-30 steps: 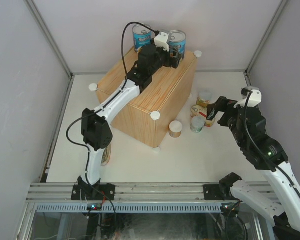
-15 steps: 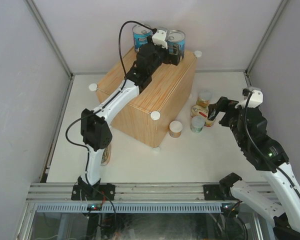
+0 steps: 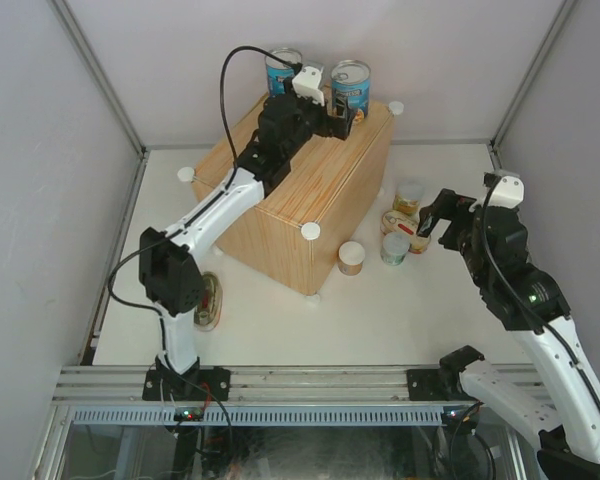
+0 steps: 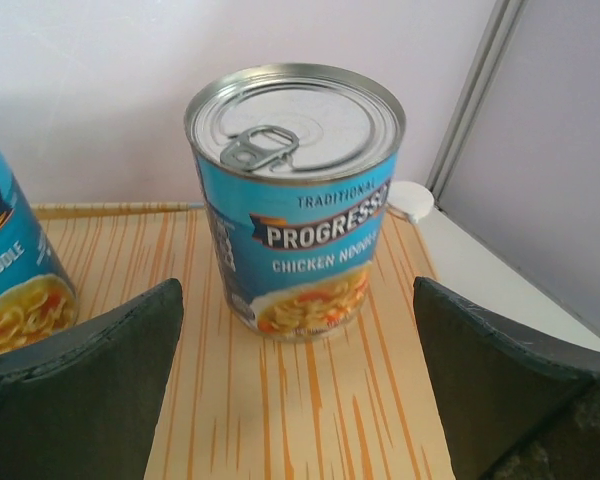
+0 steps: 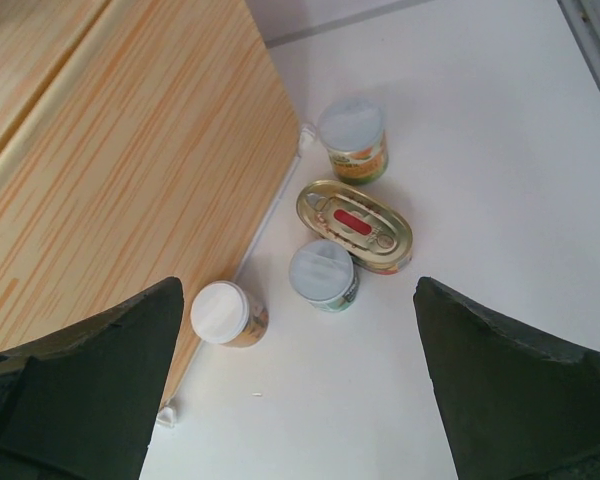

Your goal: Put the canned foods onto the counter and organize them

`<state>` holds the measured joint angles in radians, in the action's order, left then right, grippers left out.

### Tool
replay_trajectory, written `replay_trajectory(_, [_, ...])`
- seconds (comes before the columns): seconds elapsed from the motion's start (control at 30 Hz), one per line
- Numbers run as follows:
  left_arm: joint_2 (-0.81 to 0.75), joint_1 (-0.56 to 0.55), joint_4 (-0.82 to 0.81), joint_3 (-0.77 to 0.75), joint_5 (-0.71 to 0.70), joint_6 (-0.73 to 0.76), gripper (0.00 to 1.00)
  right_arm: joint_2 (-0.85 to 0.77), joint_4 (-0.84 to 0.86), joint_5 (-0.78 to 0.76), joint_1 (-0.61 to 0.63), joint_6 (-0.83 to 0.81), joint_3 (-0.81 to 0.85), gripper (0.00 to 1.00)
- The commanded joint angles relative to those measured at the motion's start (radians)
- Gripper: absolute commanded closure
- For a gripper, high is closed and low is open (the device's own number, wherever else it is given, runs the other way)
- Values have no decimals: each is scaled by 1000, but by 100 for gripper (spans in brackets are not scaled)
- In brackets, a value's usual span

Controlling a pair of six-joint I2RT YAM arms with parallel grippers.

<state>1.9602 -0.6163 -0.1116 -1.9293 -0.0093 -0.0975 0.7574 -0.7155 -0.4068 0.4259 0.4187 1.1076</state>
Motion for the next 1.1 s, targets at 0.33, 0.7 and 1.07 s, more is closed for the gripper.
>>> replay_trajectory(0.33, [-389,-69,-57,338,54,-25,0,197,2,143,-173,76,-21,2])
replay_trajectory(0.7, [-647,-135,42,518,36,2,1,440,211,121,-235,51,-51,0])
replay_trajectory(1.07, [-790,-146,91,626,12,25,1,733,348,120,-254,50,103,0])
